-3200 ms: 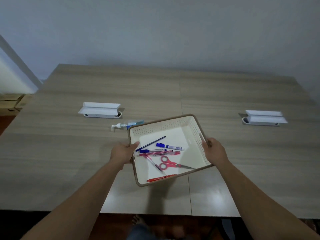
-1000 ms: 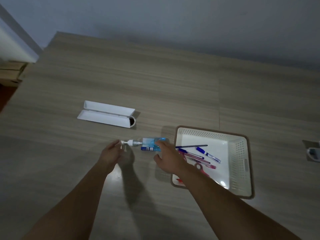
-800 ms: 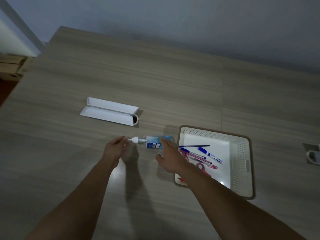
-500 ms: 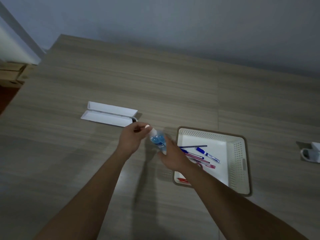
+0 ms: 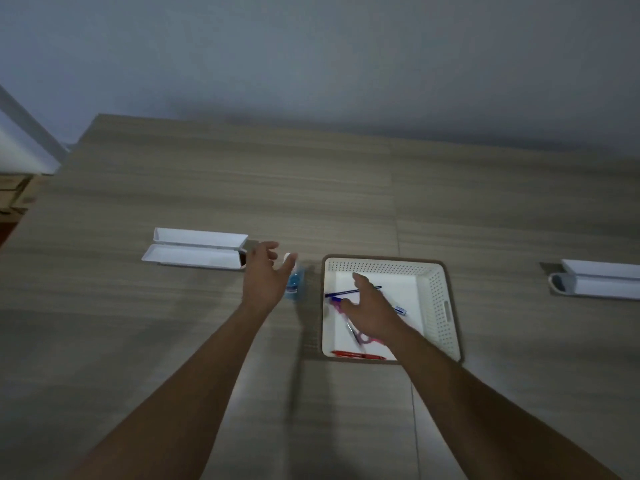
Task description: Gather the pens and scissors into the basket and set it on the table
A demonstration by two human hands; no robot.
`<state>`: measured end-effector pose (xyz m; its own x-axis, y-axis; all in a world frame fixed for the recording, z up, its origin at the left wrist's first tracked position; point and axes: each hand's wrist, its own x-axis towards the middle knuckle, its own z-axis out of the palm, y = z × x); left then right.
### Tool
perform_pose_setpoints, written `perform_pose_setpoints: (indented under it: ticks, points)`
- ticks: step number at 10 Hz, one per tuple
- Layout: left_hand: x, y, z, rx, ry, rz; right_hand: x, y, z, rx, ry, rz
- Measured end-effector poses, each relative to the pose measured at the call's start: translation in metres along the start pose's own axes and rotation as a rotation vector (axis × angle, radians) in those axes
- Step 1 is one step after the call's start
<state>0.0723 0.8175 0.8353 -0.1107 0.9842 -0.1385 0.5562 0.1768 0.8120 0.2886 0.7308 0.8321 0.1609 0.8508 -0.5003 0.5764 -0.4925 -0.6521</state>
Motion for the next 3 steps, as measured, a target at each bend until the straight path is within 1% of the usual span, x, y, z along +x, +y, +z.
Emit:
perform_pose_setpoints:
  ticks: [1, 2, 3]
  points:
    - [-0.024, 0.005, 0.0, -0.058, 0.275, 0.02, -0.009, 0.04, -0.037, -0.042, 0.094, 0.084]
    - [-0.056, 0.001, 0.005, -0.067, 0.324, 0.031, -0.022, 0.077, -0.069, -0.097, 0.221, 0.209]
    - [-0.085, -0.015, 0.025, 0.003, 0.091, -0.049, -0.037, 0.116, -0.093, -0.138, 0.302, 0.407]
